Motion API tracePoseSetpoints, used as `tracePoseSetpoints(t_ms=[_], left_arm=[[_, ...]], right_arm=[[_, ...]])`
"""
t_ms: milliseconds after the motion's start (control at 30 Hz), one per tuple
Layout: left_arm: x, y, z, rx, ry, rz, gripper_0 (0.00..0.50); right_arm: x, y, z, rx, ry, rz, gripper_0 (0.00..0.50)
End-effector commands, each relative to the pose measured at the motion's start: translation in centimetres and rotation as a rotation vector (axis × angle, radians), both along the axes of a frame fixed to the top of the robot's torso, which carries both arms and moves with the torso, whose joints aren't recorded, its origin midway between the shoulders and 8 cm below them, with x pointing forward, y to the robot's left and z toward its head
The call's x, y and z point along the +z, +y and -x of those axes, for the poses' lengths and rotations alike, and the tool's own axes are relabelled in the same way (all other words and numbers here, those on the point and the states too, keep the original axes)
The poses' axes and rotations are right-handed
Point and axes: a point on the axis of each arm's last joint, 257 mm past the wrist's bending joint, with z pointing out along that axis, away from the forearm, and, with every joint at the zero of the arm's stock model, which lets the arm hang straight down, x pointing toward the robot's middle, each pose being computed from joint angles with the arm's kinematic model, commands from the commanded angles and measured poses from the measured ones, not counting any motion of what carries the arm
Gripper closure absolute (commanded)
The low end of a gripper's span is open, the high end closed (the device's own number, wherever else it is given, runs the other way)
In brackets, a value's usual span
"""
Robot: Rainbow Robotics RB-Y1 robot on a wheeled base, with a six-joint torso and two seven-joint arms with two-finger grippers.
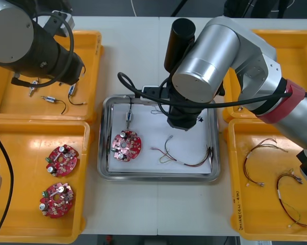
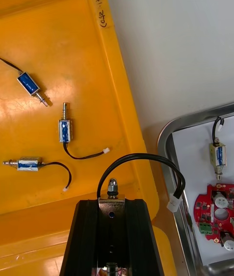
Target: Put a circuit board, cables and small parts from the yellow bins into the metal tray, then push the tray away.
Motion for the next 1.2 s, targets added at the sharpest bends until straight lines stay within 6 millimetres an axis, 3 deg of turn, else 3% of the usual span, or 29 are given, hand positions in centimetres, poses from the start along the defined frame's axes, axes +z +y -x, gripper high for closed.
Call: tracePoseSetpoints(t_ms=[33,367,667,867,967,1000,1200], left_arm=[[1.0,-0.4,0.4,0.091,-0.021,0.121,0.497],[1.2,-0.4,0.4,0.093,-0.024,0.131,0.499],[1.5,-0.3,0.5,0.091,-0.03,0.141,0.499],[1.5,-0.4,0.5,0.089,-0.029,0.142,0.498],[1.5,-0.4,0.5,0.09,-0.028,0.147,0.499],[1.5,-0.4,0.5,0.09,-0.028,0.145,0.499],[1.7,-0.3,0.5,0.091,-0.033,0.147,0.5]], right_arm=[[0.6,1.4,-1.3,0.04,-0.031,0.0,0.5],[-1.2,0.9,-2.8,0.046,-0.07,0.04,0.5],[-4.9,0.3,-3.2,0.051,-0.044,0.067,0.5],[-5.0,0.4,-3.1,0.051,-0.037,0.062,0.495],[-4.9,0.3,-3.1,0.046,-0.037,0.06,0.029],[-4.7,0.4,-3.1,0.043,-0.036,0.057,0.0],[-3.4,0.9,-3.0,0.048,-0.047,0.037,0.0]])
